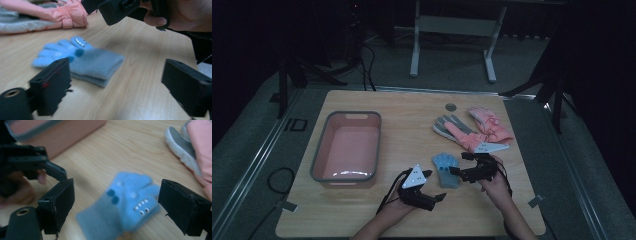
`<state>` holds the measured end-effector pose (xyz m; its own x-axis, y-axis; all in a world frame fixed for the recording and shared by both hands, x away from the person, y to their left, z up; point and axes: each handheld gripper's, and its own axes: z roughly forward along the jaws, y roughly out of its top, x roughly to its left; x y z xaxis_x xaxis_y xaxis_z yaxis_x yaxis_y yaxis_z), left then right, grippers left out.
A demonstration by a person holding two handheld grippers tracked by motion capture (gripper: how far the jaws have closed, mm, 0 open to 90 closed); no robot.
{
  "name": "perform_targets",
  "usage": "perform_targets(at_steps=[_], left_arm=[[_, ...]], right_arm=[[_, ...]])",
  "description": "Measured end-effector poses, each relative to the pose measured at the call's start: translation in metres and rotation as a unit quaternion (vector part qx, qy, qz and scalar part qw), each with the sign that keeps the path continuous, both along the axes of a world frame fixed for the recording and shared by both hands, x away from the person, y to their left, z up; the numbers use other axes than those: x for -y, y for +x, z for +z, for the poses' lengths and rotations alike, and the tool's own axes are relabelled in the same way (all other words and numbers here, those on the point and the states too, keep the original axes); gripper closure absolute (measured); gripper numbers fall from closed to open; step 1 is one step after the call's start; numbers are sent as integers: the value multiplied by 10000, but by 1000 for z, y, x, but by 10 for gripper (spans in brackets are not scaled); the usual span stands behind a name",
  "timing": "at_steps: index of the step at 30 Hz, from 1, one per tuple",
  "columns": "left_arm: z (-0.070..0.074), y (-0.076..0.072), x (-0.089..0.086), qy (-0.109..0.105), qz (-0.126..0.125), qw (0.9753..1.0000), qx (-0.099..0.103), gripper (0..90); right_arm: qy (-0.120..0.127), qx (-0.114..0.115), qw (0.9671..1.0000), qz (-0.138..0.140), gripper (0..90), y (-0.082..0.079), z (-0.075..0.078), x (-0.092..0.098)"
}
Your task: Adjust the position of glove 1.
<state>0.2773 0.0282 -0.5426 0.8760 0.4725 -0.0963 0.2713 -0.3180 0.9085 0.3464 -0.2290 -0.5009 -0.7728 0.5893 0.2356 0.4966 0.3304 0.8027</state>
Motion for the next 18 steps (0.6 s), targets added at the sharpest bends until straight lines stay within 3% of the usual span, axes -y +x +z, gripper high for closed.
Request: perform_targets(at_steps=[2,7,10,12,13,14,15,18], left_arm=[[1,2,0,54,-217,9997,114,108],[3,3,9,393,-335,9975,487,166],[2,4,16,609,-473,9950,632,215],[1,5,23,896,-542,9911,817,245],[1,5,23,896,-542,9911,817,245],[0,8,28,1069,-567,9885,906,245],[0,9,31,1090,-606,9881,898,259],[-1,15,39,1218,-702,9861,883,300]], right_arm=[[23,-18,10000,-31,129,2,0,-1],[-34,-70,9998,-175,121,8,-5,-4],[-219,-183,9993,-233,268,13,-10,-6],[-430,-266,9979,-395,376,18,-12,-8],[-430,-266,9979,-395,376,18,-12,-8],[-424,-306,9975,-476,403,21,-14,-9],[-423,-364,9966,-611,426,26,-17,-10],[-447,-380,9955,-738,383,32,-20,-14]])
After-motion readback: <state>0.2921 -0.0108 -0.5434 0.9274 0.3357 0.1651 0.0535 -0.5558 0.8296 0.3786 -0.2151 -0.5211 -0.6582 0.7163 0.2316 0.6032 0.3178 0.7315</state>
